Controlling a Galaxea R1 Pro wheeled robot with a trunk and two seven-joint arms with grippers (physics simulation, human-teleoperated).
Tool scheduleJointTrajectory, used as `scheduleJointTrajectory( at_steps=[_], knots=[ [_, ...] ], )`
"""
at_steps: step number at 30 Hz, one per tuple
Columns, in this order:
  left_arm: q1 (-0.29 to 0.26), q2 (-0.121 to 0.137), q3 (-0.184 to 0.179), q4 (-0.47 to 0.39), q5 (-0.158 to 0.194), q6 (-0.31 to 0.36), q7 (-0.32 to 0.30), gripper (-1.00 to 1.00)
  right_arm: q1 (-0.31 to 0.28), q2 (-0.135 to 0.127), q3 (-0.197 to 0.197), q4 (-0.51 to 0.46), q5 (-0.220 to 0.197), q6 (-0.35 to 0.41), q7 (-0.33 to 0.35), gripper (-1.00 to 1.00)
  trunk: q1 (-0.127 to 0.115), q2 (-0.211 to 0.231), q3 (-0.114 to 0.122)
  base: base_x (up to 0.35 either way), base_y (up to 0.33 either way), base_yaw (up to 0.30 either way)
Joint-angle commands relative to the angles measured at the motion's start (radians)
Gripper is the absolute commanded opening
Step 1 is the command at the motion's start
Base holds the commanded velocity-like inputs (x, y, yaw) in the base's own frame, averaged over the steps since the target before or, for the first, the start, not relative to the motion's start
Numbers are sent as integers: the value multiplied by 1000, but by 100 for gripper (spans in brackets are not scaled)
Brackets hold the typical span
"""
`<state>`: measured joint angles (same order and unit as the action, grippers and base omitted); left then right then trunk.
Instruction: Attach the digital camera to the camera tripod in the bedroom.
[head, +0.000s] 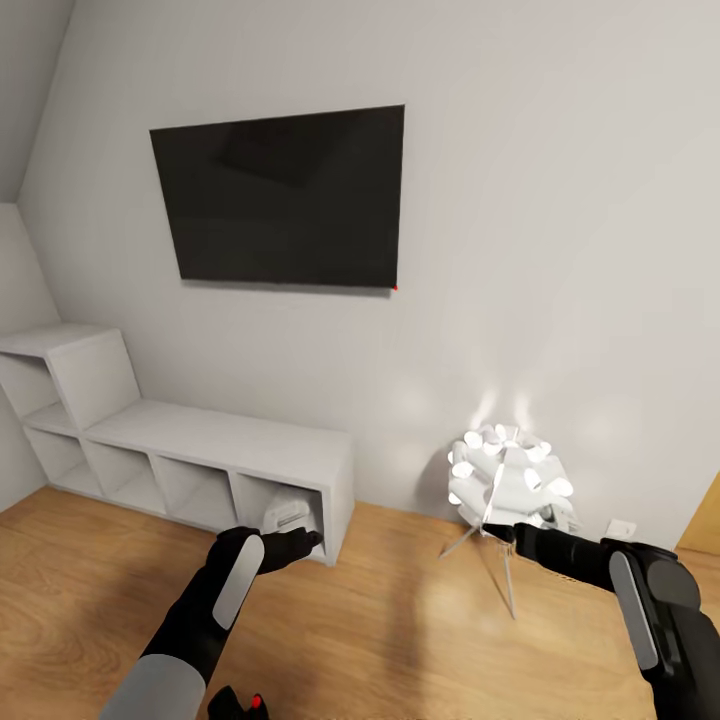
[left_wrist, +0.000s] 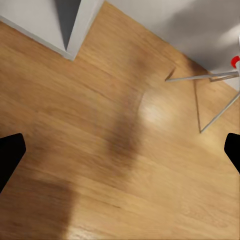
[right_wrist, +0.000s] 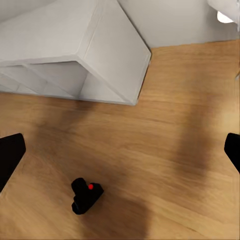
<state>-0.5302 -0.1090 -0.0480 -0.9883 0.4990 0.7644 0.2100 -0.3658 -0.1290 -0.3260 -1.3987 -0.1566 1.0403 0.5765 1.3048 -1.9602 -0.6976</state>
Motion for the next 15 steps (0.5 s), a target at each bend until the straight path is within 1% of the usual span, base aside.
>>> scheduleJointTrajectory(
  at_steps=[1, 5, 15],
  knots=[
    [-1, 0, -1, -1, 11, 3, 9, 100, -1, -3, -7, -1, -6, 7, 11, 100, 4, -8, -4, 0, 0, 0],
    [-1, 0, -1, -1, 10, 3, 10, 100, -1, -9, -21, -3, -5, 7, 37, 100, 19, -36, -17, 0, 0, 0],
    [-1, 0, -1, -1, 10, 3, 11, 100, -1, -12, -25, -3, -4, 7, 50, 100, 58, -106, -48, 0, 0, 0]
  ],
)
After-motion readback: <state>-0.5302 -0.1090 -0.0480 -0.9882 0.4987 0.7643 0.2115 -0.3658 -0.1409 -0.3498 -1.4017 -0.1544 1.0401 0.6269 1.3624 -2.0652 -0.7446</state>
